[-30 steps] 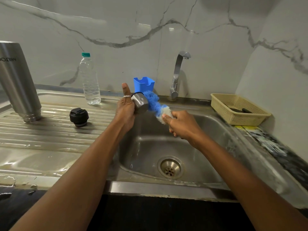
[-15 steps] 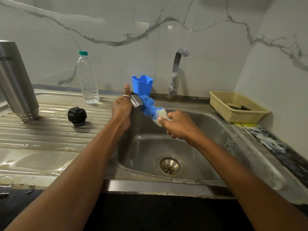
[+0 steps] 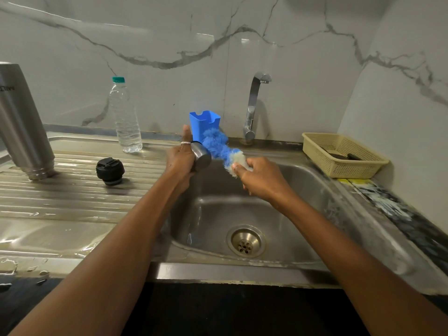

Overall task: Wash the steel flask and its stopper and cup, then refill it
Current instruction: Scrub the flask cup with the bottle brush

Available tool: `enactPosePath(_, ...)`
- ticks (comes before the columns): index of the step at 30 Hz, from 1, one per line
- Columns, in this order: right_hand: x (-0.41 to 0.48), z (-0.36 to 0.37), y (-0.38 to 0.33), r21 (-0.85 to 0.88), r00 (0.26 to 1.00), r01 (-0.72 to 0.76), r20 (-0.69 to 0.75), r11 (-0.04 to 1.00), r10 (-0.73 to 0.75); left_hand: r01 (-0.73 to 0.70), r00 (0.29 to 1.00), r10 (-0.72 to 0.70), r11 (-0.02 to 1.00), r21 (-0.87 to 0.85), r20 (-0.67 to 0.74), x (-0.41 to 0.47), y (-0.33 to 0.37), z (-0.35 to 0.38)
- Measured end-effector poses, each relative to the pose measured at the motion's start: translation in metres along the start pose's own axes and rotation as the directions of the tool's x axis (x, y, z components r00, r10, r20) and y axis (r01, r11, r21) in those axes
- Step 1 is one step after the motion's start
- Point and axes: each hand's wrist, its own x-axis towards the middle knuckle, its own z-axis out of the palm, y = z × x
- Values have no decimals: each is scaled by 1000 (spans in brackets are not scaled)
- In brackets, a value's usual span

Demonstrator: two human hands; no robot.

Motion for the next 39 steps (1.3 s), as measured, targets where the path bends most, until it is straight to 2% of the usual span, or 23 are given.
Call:
enactPosePath(3,1,-4,-1,43,999,20,-45,999,-18,-9,992,9,1000,1,124,4,-5,4)
enactPosePath(8,1,-5,-1,52,998,27,-56,998,-24,9,975,-2,999,-34,223,1,-5,4)
enactPosePath(11,1,-4,-1,73,999,27,-48,997,-23,39,980,-19,995,-96,200,-1,-2,0)
enactPosePath(20,2,-4,1,81,999,5,-53,997,-1,61,983,-34,987,-146,180,1,-5,2)
enactPosePath(24,-1,-1,-5,75,996,72,-58,995,-68,136,972,-76,954,-268,223,3,-4,1)
enactPosePath(27,-3,3,-10,94,994,107,-42,990,-104,130,973,-53,930,-344,224,5,-3,-3)
enactPosePath(31,-1,6,-2,37,999,31,-18,999,-30,75,992,-37,940,-334,119,12,-3,-4)
enactPosePath(33,-2,4,-2,83,999,26,-24,996,-24,56,996,-31,948,-314,85,13,-3,-1)
enactPosePath(36,-4,3,-12,218,998,52,-44,975,-44,47,993,-14,956,-289,116,11,-3,3)
enactPosePath(39,-3,8,-10,205,1000,7,-24,979,-2,48,993,-12,954,-295,121,10,-2,1)
